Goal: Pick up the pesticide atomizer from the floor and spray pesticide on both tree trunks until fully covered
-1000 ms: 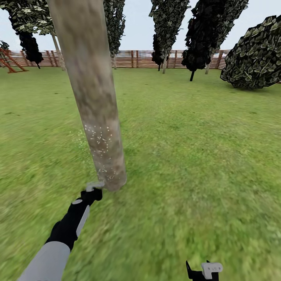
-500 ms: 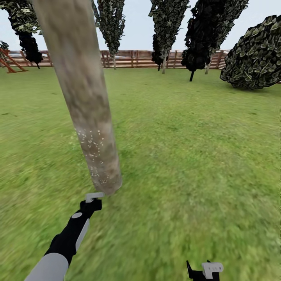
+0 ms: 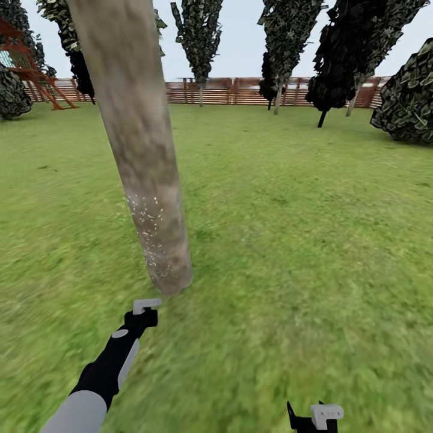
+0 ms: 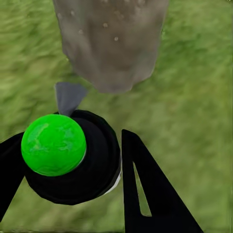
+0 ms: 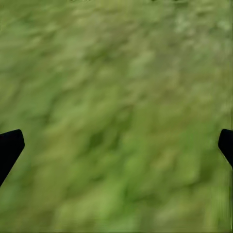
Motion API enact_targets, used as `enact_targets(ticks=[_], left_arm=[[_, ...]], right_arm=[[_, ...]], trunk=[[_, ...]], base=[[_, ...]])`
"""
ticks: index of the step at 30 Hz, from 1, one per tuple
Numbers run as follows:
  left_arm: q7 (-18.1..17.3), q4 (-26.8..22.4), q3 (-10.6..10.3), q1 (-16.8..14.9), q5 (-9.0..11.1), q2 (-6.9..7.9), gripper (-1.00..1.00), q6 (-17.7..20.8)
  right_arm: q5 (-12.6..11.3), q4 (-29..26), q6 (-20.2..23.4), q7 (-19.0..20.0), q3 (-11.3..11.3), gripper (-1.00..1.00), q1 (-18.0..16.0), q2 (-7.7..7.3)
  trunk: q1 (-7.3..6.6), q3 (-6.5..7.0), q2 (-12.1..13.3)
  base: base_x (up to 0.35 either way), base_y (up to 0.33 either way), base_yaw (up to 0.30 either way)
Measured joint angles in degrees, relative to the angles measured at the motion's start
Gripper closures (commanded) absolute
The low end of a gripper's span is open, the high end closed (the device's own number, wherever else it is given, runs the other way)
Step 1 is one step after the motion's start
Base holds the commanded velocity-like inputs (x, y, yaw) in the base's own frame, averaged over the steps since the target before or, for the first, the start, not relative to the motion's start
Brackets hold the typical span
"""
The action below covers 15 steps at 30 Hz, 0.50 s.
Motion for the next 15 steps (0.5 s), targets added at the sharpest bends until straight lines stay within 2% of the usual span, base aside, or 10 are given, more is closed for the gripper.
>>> enact_targets(ticks=[7,15], left_arm=[[0.01,0.0,0.0,0.0,0.0,-0.02,1.0,0.0],[2.17,0.03,0.0,0.0,0.16,-0.02,1.0,0.0]], right_arm=[[0.01,0.0,0.0,0.0,0.01,-1.0,0.0,-0.11],[0.03,0.0,-0.01,0.0,0.01,-1.0,0.0,-0.11]], trunk=[[0.0,0.0,0.0],[0.0,0.0,0.0]], base=[[0.009,-0.273,0.011],[0.133,-0.271,0.038]])
